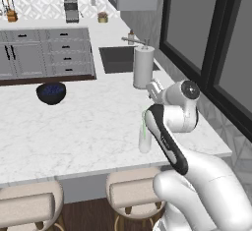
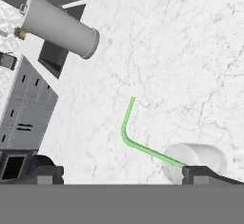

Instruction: Take a straw from the drawer in front and place it inside the glass cup on the dining counter.

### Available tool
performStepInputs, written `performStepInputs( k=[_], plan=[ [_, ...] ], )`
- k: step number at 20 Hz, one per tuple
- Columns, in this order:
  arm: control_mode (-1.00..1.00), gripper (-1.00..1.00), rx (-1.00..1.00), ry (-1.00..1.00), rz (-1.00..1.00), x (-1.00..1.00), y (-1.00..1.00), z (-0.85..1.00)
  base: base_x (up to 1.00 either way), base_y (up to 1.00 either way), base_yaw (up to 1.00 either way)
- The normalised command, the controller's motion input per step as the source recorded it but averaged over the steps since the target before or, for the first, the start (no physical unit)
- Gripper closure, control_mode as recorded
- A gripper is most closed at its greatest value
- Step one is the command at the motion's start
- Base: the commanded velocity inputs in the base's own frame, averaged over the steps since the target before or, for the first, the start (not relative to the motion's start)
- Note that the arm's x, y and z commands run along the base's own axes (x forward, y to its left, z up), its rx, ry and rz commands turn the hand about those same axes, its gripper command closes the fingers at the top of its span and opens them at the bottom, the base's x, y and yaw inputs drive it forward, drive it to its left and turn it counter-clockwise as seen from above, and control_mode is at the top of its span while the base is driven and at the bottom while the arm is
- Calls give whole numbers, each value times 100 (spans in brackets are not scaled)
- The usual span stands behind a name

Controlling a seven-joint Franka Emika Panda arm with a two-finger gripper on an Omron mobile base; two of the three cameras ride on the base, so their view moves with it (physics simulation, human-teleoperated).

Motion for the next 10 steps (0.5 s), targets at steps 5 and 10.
performStepInputs(
  k=[5, 10],
  plan=[
    [-100, -100, 1, 21, 0, -97, 17, 60, 0, 0, 0],
    [-100, -100, -4, 31, 0, -99, 5, 45, 0, 0, 0]
  ],
)
